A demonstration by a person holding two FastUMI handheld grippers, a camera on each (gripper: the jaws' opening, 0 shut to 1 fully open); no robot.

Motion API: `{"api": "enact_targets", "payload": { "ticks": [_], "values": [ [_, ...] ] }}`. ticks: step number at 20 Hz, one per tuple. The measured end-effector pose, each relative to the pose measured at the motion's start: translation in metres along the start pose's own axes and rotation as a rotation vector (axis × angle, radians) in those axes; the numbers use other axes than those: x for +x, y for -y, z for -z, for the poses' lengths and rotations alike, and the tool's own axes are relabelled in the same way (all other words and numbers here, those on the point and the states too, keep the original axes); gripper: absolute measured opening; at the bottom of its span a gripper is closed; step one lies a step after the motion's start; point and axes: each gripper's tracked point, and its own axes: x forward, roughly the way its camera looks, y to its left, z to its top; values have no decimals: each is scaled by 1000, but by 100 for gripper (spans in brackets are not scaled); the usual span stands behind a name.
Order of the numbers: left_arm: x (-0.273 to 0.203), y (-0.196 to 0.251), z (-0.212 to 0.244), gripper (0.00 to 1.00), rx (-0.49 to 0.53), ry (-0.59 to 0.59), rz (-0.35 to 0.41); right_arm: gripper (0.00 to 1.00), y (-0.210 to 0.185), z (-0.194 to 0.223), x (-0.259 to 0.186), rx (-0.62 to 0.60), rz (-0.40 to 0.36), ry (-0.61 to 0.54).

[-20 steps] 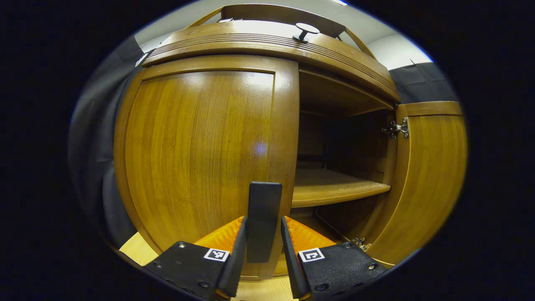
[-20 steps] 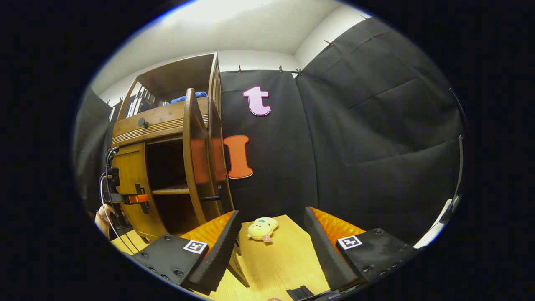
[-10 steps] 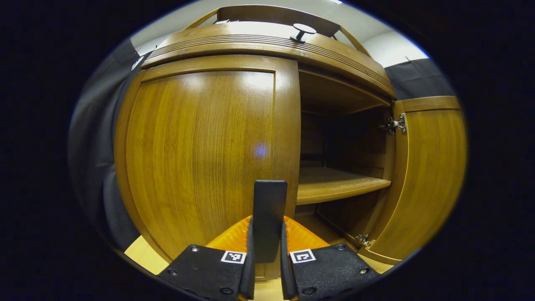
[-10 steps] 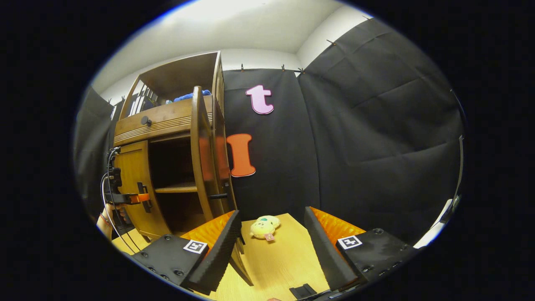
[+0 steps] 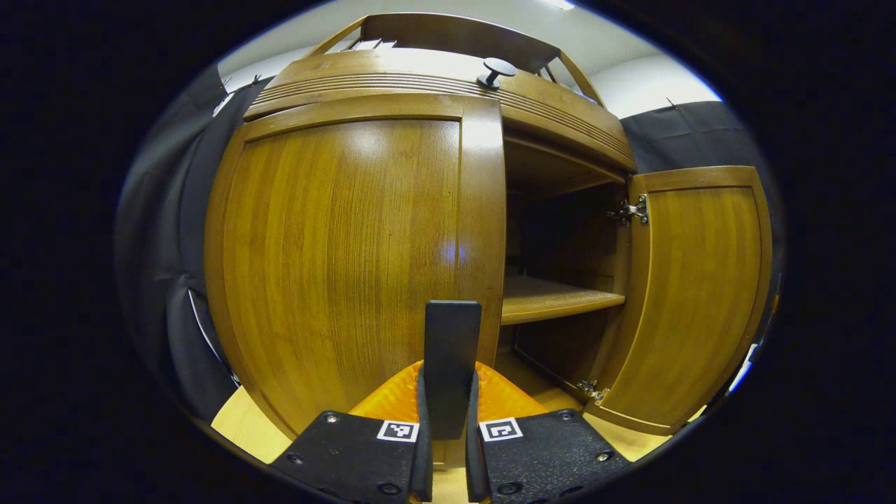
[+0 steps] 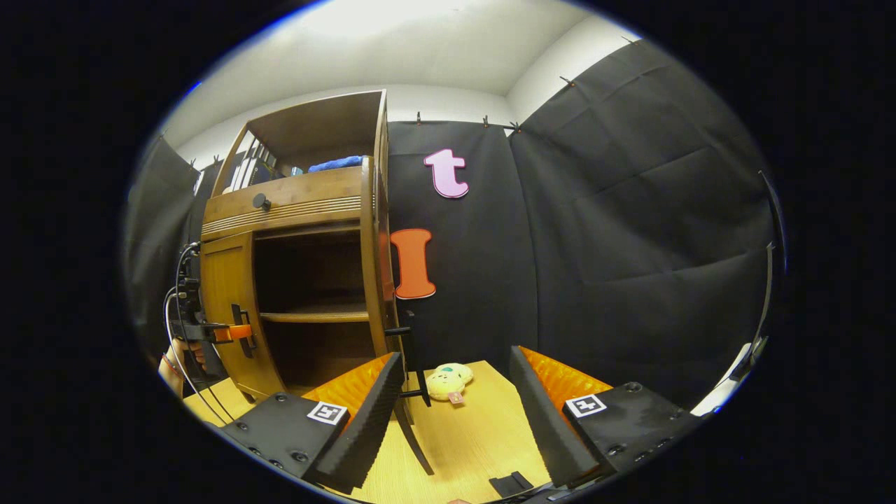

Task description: Open the right door of the double-door shoe cabinet with the right hand, and open the left door with the left hand.

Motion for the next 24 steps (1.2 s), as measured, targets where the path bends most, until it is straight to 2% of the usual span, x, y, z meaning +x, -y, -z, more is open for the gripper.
{"api": "enact_targets", "payload": {
  "ticks": [1,3,5,9,12,14,16,17,18,19,20,21,23,24],
  "values": [
    [-5,-1,0,17,-3,-2,9,100,-2,-3,-3,-4,2,4],
    [-12,2,-1,17,-8,-1,27,93,-5,-7,-9,-10,4,10],
    [-21,1,0,17,-10,-2,39,100,-10,-11,-16,-19,6,15],
    [-36,-1,0,17,-11,-7,63,100,-22,-18,-25,-45,6,27],
    [-51,-5,0,17,-10,-9,80,89,-33,-20,-30,-47,-3,26],
    [-59,-7,0,17,-5,-13,91,89,-37,-20,-33,-50,-4,26],
    [-67,-10,0,17,-9,-15,108,100,-41,-21,-35,-51,1,29],
    [-72,-11,0,17,-12,-15,115,100,-45,-22,-36,-46,1,30],
    [-77,-13,-1,17,-11,-16,123,89,-48,-23,-37,-41,-2,31],
    [-82,-16,0,19,-11,-17,130,98,-52,-23,-39,-38,-6,33],
    [-87,-17,0,20,-9,-19,133,89,-56,-23,-40,-39,-9,33],
    [-92,-21,0,20,-5,-20,138,100,-59,-23,-41,-42,-12,33],
    [-99,-23,-1,20,-5,-20,145,98,-67,-21,-42,-48,-21,29],
    [-103,-26,-1,20,-7,-17,145,89,-69,-22,-44,-50,-24,29]
  ]
}}
